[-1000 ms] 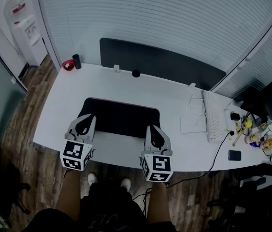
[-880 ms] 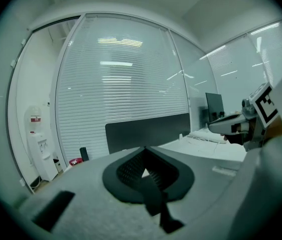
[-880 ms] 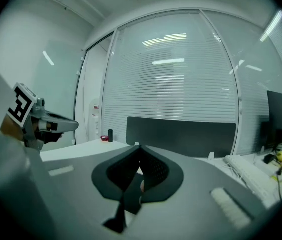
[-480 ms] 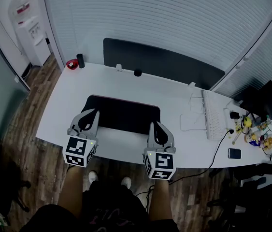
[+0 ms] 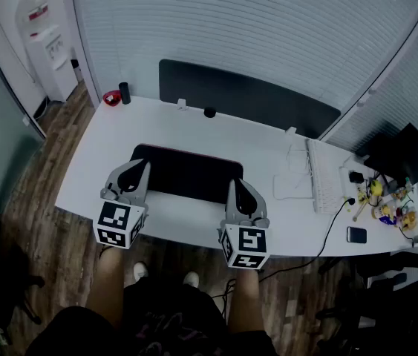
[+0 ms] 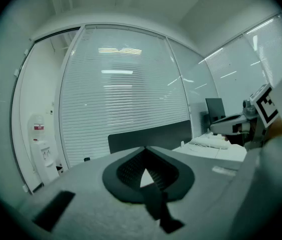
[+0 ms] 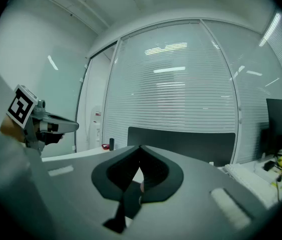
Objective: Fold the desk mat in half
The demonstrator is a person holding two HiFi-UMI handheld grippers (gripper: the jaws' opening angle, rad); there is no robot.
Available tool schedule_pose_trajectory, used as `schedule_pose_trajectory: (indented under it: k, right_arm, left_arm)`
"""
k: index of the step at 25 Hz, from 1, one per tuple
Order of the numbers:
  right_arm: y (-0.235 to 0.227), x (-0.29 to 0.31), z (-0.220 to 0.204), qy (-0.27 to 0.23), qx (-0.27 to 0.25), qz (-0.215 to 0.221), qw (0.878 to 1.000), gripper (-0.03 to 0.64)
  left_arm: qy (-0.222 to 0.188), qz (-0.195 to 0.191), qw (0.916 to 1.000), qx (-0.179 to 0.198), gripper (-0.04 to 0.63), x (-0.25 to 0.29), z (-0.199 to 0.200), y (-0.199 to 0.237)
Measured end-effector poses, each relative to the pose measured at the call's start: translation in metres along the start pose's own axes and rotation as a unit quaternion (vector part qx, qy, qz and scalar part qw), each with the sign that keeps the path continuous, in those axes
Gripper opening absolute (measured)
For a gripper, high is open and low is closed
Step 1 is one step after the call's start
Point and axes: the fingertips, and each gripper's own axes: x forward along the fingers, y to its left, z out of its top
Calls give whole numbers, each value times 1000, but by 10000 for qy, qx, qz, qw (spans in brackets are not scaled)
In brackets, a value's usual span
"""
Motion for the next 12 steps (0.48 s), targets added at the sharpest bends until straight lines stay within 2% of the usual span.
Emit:
schedule_pose_trajectory:
  k: [12]
  right_arm:
    - [1,-7,2,-22,83,-26,10000,8]
  left_arm:
    - [-16,-77,9999,67,-2,-5,4,-9]
